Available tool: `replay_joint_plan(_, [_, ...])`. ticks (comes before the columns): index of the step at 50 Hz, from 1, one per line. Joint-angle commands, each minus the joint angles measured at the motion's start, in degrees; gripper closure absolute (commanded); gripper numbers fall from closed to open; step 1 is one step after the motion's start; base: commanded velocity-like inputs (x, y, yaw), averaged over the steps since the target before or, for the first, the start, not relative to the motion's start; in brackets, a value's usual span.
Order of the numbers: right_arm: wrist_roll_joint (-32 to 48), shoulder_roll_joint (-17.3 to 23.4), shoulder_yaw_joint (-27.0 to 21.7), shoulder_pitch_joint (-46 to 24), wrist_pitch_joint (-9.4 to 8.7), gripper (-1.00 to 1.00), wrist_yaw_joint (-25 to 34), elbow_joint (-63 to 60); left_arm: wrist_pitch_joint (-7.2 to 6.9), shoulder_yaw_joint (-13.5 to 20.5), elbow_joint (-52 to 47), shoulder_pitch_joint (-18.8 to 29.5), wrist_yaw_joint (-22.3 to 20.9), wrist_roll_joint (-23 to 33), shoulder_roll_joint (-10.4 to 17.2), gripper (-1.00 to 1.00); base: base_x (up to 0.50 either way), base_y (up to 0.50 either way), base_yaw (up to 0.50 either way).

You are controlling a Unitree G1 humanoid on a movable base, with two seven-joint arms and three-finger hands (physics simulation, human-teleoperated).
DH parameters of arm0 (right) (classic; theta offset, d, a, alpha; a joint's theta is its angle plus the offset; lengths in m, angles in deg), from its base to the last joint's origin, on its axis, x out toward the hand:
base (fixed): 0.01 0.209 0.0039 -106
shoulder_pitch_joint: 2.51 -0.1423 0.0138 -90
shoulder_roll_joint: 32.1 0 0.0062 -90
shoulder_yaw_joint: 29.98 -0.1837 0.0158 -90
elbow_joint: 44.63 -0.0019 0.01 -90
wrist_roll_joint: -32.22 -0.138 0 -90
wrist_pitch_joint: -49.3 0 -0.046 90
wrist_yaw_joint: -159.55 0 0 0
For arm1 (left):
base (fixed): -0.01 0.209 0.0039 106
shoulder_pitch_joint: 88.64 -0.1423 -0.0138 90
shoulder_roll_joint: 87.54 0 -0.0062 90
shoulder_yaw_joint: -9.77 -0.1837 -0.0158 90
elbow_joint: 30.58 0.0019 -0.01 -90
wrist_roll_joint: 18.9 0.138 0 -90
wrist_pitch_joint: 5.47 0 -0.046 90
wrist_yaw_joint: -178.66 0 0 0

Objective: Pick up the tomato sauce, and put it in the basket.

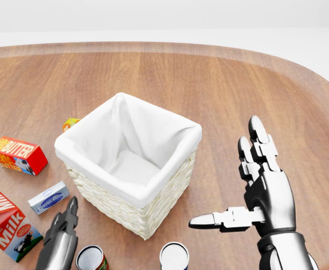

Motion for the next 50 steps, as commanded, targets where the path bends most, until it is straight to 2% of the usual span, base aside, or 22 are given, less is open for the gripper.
replay_joint_plan(1, [0.00, -0.01, 0.02, 0.02, 0.00, -1.00, 0.01, 0.24, 0.00, -0.08, -1.17, -0.22, -0.60, 0.17, -0.09, -1.00, 0.00, 0.00, 0.00])
replay_joint_plan(4, [-0.01, 0.01, -0.01, -0.05, 0.00, -1.00, 0.00, 0.33, 0.00, -0.11, 1.59, 1.01, 0.43, 0.15, 0.03, -1.00, 0.00, 0.00, 0.00])
replay_joint_plan(19, [0.01, -0.02, 0.09, 0.06, 0.00, -1.00, -0.06, 0.05, 0.00, -0.40, -0.71, 0.26, -0.49, 0.50, -0.25, -1.00, 0.00, 0.00, 0.00])
replay_joint_plan(20, [0.03, -0.04, 0.15, 0.14, 0.00, -1.00, -0.07, -0.13, 0.00, -0.40, 1.61, 0.94, 0.56, 0.44, -0.08, -1.00, 0.00, 0.00, 0.00])
replay_joint_plan(50, [-0.09, -0.02, -0.01, 0.06, 0.00, -1.00, -0.11, -0.28, 0.00, -1.13, 4.05, 1.52, 1.29, 0.95, -0.41, -1.00, 0.00, 0.00, 0.00])
